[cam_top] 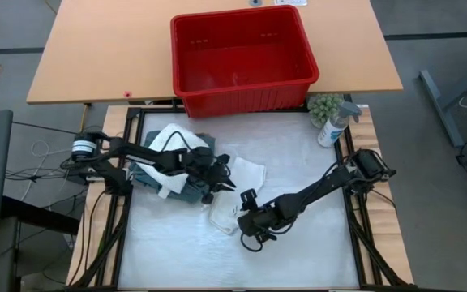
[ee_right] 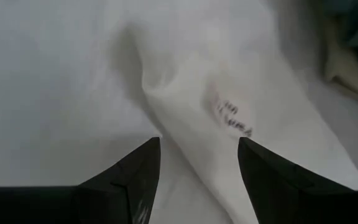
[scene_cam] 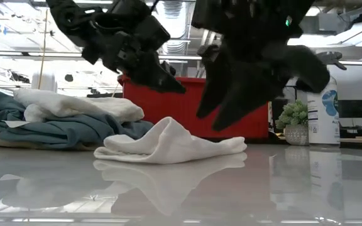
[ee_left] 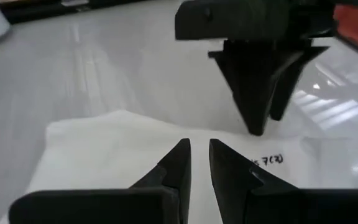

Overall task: Fold Laundry from Bin
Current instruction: Fold the white underwear in the red bin

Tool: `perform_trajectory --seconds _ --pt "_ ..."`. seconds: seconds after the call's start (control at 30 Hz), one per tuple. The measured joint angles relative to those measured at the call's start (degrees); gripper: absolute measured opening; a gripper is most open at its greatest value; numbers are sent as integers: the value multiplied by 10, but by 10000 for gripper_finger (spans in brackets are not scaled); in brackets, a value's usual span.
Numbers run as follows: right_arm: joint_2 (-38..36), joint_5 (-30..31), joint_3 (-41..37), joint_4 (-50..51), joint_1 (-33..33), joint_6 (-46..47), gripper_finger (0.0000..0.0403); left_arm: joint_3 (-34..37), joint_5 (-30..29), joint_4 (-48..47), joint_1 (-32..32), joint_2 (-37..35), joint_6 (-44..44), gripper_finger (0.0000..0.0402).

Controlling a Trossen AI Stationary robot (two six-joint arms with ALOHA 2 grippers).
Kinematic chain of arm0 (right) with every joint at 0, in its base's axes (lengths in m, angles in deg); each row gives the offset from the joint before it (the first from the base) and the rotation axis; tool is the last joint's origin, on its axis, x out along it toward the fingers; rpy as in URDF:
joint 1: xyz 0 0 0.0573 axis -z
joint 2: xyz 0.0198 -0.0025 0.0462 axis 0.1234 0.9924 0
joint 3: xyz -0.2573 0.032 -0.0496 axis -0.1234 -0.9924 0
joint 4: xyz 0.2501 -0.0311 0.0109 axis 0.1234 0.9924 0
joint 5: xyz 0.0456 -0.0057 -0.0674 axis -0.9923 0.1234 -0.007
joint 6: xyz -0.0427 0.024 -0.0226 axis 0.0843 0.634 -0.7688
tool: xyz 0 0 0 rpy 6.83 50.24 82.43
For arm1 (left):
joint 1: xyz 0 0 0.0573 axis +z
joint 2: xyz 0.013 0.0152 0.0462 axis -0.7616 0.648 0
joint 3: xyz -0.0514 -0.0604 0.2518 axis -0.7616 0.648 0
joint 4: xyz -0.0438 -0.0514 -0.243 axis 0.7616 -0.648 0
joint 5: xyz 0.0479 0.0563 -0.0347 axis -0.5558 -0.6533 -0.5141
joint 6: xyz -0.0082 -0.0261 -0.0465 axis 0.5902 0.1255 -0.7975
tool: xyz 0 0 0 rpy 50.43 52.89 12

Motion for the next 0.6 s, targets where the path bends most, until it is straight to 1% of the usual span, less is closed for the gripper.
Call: perform_trajectory --seconds 0.17,0.33,0.5,0.6 --pt "22 1 -2 4 6 -21 240 -13 8 -2 3 42 21 47" --pt "27 1 -3 5 12 -13 240 -14 -6 10 7 75 41 47" --pt "26 2 -2 -14 12 -17 240 -15 -10 10 17 107 48 47" --pt "26 2 -2 -41 11 -48 240 -14 -10 11 23 128 42 47"
